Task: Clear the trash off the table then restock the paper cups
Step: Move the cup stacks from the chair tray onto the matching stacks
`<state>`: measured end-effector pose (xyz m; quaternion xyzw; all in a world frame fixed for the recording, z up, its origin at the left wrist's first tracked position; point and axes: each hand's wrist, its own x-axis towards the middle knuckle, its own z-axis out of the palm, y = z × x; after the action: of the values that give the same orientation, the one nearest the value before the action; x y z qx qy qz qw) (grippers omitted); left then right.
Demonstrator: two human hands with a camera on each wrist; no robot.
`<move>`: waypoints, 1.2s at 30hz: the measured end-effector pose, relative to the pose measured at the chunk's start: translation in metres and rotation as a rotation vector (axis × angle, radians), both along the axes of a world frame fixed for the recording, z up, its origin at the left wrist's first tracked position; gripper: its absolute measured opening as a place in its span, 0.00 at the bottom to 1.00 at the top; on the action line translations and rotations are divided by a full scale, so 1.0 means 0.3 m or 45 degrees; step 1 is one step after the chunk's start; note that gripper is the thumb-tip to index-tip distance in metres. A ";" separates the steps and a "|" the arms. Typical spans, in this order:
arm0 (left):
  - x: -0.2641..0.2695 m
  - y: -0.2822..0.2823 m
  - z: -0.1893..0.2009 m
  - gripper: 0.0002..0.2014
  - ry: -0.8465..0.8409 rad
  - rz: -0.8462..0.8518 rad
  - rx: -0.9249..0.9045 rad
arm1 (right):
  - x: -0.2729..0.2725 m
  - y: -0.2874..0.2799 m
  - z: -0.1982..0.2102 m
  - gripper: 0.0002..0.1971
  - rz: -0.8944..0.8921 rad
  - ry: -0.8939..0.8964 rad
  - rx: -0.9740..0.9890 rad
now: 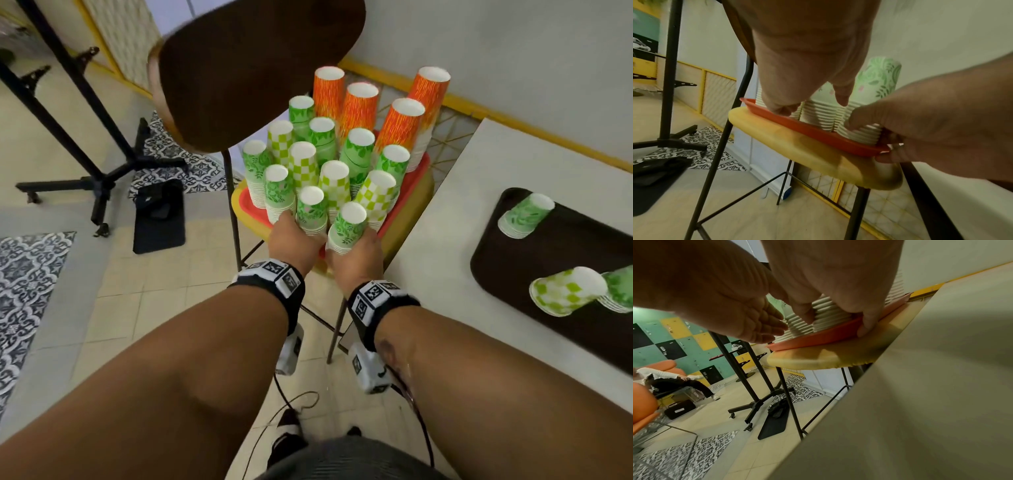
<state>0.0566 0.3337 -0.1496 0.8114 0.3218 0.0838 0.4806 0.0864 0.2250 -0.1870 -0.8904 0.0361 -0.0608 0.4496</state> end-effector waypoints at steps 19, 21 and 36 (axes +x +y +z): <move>0.061 -0.031 -0.060 0.32 0.213 0.029 0.290 | -0.048 -0.073 0.024 0.36 0.050 0.032 0.127; 0.064 -0.043 -0.053 0.31 0.234 0.022 0.346 | -0.055 -0.106 0.028 0.37 0.043 0.014 0.152; -0.053 -0.151 -0.004 0.34 -0.171 -0.108 0.093 | 0.226 -0.619 0.329 0.29 -0.567 -0.193 0.312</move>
<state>0.0406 0.2883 -0.1509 0.8339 0.2509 0.1292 0.4742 0.1542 0.0394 -0.0883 -0.7923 0.2045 -0.2199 0.5311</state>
